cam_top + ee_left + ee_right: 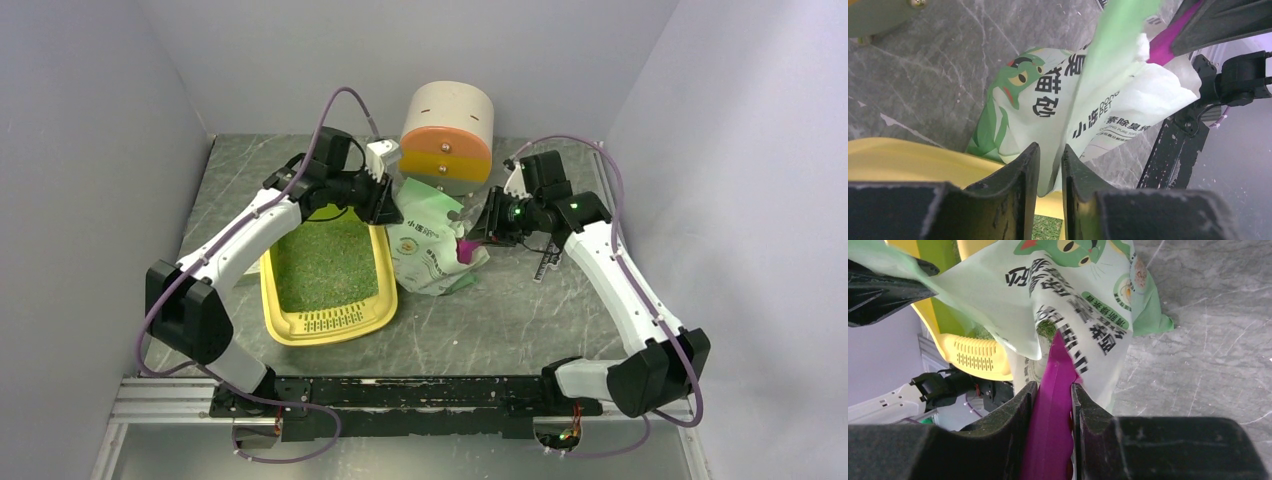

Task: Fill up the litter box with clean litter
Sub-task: 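Scoop the cat litter from the cat litter bag.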

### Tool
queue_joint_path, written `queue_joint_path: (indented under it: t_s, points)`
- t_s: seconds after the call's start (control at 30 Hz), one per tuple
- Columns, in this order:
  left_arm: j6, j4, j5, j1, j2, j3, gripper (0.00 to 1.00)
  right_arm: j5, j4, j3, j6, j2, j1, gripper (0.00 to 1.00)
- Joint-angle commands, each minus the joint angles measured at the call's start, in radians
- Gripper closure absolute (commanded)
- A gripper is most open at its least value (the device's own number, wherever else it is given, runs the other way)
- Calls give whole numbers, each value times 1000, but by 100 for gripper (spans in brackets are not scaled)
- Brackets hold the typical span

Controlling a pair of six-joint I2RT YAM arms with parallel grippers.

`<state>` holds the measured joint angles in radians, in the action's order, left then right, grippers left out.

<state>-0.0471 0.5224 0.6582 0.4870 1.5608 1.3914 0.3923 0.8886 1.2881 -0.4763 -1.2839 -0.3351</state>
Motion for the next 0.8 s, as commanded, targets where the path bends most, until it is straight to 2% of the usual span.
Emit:
queue_joint_path:
  t_s: [0.0,0.13,0.23,0.4,0.5,0.77]
  points:
    - [-21,38,-5,25,14,54,78,-53,-17,-11,-4,-13,7,100]
    - [-7,2,-47,25,-16,32,88,-232,61,29,-3,-28,-1,100]
    - [18,-41,-63,25,-44,5,95,-272,97,50,7,-38,-4,100]
    - [41,-79,-94,24,-64,-22,95,-362,145,89,-13,-60,-84,100]
    - [94,-111,-84,24,-71,-37,95,-317,100,75,-26,-68,-118,100]
    - [119,-141,-63,24,-82,-49,95,-172,-92,-28,-66,-113,-128,100]
